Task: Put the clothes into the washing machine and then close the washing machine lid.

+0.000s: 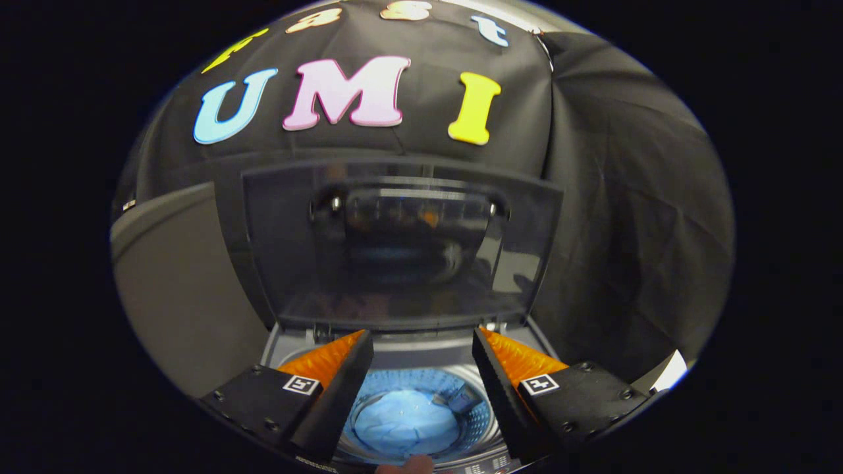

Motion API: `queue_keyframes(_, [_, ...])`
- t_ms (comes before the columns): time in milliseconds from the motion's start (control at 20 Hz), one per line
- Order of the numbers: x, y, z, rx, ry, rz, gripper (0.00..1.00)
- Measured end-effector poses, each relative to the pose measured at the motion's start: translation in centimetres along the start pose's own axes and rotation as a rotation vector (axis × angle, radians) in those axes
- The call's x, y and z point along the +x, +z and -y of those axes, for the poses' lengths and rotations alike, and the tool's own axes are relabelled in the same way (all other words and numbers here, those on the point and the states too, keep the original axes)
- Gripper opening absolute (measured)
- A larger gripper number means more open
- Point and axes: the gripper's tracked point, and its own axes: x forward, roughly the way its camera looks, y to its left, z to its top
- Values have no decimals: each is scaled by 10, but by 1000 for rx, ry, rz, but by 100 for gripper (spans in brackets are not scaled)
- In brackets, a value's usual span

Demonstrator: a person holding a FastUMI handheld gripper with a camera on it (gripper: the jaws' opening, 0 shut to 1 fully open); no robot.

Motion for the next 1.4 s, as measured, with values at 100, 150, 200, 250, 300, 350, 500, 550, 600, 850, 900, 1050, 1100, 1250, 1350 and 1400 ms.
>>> queue_keyframes(100, [0, 39, -2, 2, 14, 90, 95])
queue_keyframes(150, [0, 55, -4, 3, 19, 128, 95])
queue_keyframes(200, [1, 73, -3, 5, 14, 156, 95])
queue_keyframes(250, [3, 86, -1, 2, 10, 166, 95])
queue_keyframes(300, [8, 94, 2, -2, 6, 168, 95])
queue_keyframes(350, [13, 105, 3, -8, 1, 174, 96])
queue_keyframes(500, [24, 137, 3, -44, 6, 236, 96])
queue_keyframes(550, [28, 147, 0, -48, 21, 254, 96])
queue_keyframes(600, [36, 157, -3, -35, 37, 268, 96])
queue_keyframes(850, [87, 164, -19, 95, 119, 236, 97])
queue_keyframes(900, [99, 153, -24, 105, 131, 197, 98])
queue_keyframes(1050, [118, 142, -29, 78, 145, 148, 100])
queue_keyframes(1100, [114, 131, -28, 84, 152, 101, 100])
queue_keyframes(1250, [108, 134, -26, 64, 145, 98, 99])
queue_keyframes(1350, [109, 135, -27, 58, 137, 104, 99])
queue_keyframes(1400, [110, 135, -26, 54, 135, 104, 99])
